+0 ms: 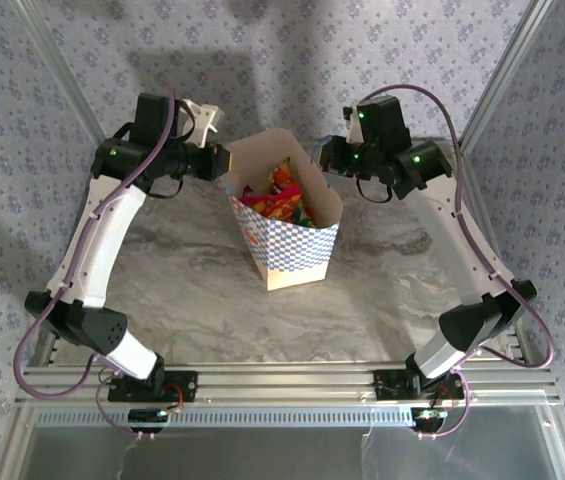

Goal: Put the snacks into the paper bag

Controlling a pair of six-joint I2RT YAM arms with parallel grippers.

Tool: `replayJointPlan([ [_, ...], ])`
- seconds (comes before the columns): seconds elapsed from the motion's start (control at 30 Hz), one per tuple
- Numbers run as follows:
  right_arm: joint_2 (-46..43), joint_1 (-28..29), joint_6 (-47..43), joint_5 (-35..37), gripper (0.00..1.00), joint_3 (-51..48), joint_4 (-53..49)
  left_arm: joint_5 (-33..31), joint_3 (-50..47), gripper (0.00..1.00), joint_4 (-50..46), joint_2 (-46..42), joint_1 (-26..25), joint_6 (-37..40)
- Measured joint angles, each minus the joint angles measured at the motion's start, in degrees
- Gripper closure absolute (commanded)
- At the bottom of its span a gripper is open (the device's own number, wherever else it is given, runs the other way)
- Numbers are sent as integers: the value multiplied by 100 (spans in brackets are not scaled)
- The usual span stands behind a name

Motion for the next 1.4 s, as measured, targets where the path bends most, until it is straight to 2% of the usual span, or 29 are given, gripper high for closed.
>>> replayJointPlan([
  [0.33,-70,201,168,-184,100,-24,35,2,798,91,-260,623,223,-46],
  [0.47,-42,302,212,-190,100,-28,55,190,1054,92,-378,828,221,24],
  [0.57,7,308,260,-166,94,-44,105,348,1040,92,-450,800,164,232],
  [0.67,33,308,334,-42,85,-107,138,435,828,91,-450,603,11,446],
  [0.9,37,297,452,490,77,-385,186,496,-455,88,-455,-481,-286,756],
  [1.03,17,284,501,695,67,-549,175,337,-1064,80,-435,-1016,-286,802],
  [1.4,-730,262,461,1040,34,-678,70,-391,-1178,41,-249,-1250,-313,662],
])
